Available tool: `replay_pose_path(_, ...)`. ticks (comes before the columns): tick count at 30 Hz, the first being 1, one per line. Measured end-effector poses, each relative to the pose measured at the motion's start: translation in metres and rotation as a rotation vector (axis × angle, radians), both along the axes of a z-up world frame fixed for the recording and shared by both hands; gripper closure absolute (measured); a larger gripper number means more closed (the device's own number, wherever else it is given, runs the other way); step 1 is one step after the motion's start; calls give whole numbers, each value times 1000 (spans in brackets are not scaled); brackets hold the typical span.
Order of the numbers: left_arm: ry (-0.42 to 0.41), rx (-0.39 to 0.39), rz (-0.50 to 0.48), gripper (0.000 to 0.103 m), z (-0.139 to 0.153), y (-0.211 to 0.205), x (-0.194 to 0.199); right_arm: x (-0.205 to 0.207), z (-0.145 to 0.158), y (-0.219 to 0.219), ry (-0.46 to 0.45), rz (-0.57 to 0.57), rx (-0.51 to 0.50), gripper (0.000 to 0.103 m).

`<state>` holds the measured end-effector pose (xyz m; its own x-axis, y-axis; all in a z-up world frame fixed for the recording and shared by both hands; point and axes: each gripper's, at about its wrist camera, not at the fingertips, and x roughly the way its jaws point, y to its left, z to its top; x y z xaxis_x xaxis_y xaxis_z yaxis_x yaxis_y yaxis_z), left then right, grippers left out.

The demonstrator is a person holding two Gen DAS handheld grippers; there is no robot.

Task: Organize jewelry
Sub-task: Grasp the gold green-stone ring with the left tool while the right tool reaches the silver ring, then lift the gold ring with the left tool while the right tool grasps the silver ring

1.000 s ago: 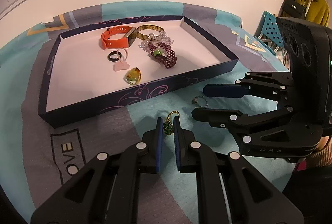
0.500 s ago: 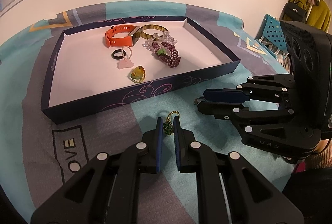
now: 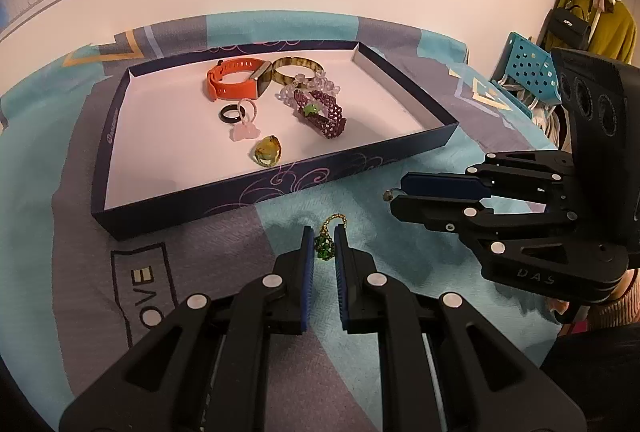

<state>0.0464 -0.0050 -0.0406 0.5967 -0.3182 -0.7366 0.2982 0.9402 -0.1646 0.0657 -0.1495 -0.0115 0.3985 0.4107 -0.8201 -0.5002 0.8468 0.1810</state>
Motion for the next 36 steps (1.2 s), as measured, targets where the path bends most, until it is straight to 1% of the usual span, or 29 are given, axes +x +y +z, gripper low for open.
replay_pose_path(12, -22, -2, 6, 92, 8, 1, -3, 1, 7, -3, -15, -14, 29, 87)
replay_pose_path(36, -57, -12, 13, 92, 22, 4, -5, 2, 15, -3, -39, -19, 45, 87)
